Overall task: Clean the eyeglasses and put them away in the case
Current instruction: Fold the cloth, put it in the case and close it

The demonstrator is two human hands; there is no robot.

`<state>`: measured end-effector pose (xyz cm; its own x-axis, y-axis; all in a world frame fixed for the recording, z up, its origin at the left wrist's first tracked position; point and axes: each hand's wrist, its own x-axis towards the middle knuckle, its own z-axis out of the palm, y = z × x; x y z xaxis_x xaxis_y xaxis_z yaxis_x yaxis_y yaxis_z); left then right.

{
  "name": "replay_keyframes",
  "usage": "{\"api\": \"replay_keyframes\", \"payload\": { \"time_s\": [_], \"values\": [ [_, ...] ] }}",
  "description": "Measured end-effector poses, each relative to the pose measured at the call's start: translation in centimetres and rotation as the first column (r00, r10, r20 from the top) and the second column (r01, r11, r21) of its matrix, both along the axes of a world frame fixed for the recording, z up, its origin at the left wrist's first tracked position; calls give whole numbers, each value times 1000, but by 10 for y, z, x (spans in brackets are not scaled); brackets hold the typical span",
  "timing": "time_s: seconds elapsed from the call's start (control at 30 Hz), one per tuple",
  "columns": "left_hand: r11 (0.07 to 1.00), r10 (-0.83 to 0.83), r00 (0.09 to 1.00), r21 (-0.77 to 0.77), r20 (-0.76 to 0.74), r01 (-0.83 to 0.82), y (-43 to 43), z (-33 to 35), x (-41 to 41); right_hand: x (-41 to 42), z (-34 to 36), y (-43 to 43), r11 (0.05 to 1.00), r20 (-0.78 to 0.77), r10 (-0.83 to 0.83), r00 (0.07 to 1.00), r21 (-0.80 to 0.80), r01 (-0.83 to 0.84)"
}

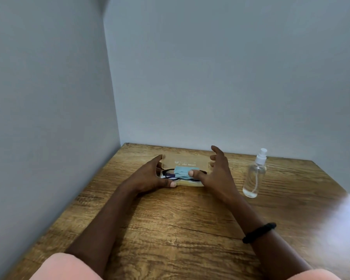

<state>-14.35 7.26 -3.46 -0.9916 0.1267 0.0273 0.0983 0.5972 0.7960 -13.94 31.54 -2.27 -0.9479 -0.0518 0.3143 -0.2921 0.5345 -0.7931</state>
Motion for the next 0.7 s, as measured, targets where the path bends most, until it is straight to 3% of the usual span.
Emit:
{"api": "replay_keyframes", "payload": {
  "time_s": [0.1,0.3,0.7],
  "values": [
    [1000,-3,1000,2,-19,3,0,-1,0,-3,-4,11,995,55,27,998,93,-32],
    [1000,-3,998,21,-56,4,1,-5,3,-4,-13,21,966,222,221,950,81,-244],
    [995,88,950,-28,-299,-101,9,-16,18,1,-20,23,942,34,139,990,303,-143]
  ]
}}
